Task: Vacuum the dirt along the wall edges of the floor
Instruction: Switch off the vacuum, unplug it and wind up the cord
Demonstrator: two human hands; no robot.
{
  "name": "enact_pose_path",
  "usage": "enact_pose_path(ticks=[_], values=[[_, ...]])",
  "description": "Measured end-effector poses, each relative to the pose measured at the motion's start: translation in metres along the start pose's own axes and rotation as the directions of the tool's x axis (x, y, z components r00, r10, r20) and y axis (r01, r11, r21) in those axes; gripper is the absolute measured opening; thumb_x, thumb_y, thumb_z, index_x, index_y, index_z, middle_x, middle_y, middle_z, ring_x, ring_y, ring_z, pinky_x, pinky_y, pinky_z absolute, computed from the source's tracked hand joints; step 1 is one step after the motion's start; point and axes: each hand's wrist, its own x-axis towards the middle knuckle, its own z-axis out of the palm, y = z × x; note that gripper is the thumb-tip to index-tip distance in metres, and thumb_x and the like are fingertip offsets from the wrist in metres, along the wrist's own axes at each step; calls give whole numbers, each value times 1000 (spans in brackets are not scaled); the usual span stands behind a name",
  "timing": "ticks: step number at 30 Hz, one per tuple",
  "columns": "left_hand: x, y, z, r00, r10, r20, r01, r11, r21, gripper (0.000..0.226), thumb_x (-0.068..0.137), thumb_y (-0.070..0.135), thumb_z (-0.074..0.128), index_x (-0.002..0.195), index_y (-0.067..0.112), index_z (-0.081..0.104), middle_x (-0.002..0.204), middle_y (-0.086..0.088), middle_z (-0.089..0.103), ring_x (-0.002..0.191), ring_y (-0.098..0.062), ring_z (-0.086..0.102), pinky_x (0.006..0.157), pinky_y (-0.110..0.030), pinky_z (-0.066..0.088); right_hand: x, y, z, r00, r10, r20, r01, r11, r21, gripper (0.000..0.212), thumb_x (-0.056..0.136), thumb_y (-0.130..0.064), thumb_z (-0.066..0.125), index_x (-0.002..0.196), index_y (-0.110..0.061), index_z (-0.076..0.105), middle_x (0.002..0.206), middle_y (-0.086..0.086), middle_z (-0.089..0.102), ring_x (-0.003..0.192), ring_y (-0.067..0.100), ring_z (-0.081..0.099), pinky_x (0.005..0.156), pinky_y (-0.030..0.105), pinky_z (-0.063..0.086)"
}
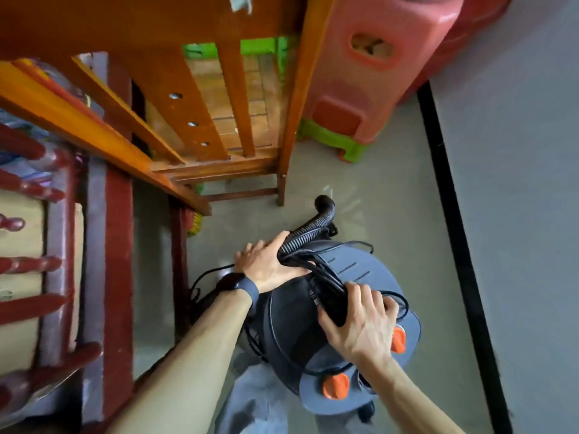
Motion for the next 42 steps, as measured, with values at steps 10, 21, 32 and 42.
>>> enact_pose_path(ticks=[10,21,32,42], values=[[69,92,-35,998,56,9,-56,998,36,87,53,97,39,131,61,20,130,6,61,125,-32,52,103,-48,41,73,49,-9,992,124,-5,-123,989,78,57,78,-68,59,108,-20,63,98,0,65,88,32,63,86,47,39],[133,180,-44,998,33,-57,-32,999,15,79,62,93,46,131,69,14,130,-4,56,130,-31,45,106,-49,34,143,105,-18,970,236,-59,-228,968,108,52,77,-65,59,101,-19,63,92,0,64,85,33,63,80,45,37],[204,192,-96,994,65,-88,-69,997,-43,75,65,87,50,130,70,19,132,-5,55,126,-34,49,104,-45,40,235,100,-21,970,222,-101,-210,971,115,54,76,-68,59,101,-21,64,90,-2,65,82,33,63,81,45,38],[259,236,-127,981,193,6,-193,977,93,84,64,90,48,137,65,17,139,-5,49,129,-38,43,106,-48,31,281,108,-29,917,377,-131,-365,925,102,57,77,-69,55,107,-22,61,92,-3,66,86,32,64,86,45,35]])
